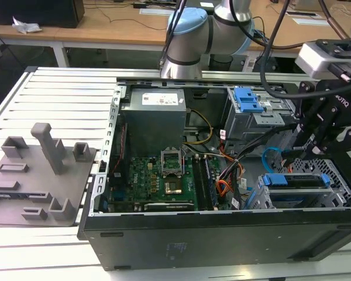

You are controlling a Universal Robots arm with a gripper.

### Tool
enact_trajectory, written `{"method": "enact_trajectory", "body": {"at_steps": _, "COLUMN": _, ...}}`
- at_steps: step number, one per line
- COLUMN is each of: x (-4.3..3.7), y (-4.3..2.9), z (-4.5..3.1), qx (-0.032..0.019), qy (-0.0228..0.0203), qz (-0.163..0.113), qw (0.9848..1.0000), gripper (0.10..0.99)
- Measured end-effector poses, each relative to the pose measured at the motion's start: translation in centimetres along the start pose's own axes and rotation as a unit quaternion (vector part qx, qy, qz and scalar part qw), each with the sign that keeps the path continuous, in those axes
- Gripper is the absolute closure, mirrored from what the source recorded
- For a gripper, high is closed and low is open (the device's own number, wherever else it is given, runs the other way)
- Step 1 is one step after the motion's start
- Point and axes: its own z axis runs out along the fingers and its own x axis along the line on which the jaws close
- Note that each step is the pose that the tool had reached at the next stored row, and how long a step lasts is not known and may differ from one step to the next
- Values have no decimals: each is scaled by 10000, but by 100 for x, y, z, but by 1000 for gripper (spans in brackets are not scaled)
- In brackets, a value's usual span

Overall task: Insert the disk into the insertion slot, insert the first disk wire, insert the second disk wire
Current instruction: 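Insert the first disk wire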

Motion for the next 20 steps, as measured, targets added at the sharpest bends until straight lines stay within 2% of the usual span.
{"method": "enact_trajectory", "body": {"at_steps": 3, "x": -42, "y": -6, "z": 38, "qx": 0, "qy": 6, "qz": 0, "qw": 10000, "gripper": 725}}
{"method": "enact_trajectory", "body": {"at_steps": 4, "x": -49, "y": -7, "z": 70, "qx": -4, "qy": 42, "qz": 1, "qw": 10000, "gripper": 725}}
{"method": "enact_trajectory", "body": {"at_steps": 5, "x": -50, "y": -6, "z": 83, "qx": -16, "qy": 141, "qz": 31, "qw": 9999, "gripper": 725}}
{"method": "enact_trajectory", "body": {"at_steps": 6, "x": -50, "y": -6, "z": 93, "qx": -22, "qy": 185, "qz": 111, "qw": 9998, "gripper": 725}}
{"method": "enact_trajectory", "body": {"at_steps": 9, "x": -50, "y": -8, "z": 120, "qx": -32, "qy": 172, "qz": 521, "qw": 9985, "gripper": 725}}
{"method": "enact_trajectory", "body": {"at_steps": 12, "x": -50, "y": -8, "z": 137, "qx": -38, "qy": 161, "qz": 772, "qw": 9969, "gripper": 725}}
{"method": "enact_trajectory", "body": {"at_steps": 18, "x": -50, "y": -8, "z": 139, "qx": -38, "qy": 163, "qz": 775, "qw": 9969, "gripper": 741}}
{"method": "enact_trajectory", "body": {"at_steps": 19, "x": -50, "y": -8, "z": 138, "qx": -38, "qy": 164, "qz": 775, "qw": 9968, "gripper": 871}}
{"method": "enact_trajectory", "body": {"at_steps": 20, "x": -50, "y": -8, "z": 138, "qx": -38, "qy": 164, "qz": 775, "qw": 9968, "gripper": 871}}
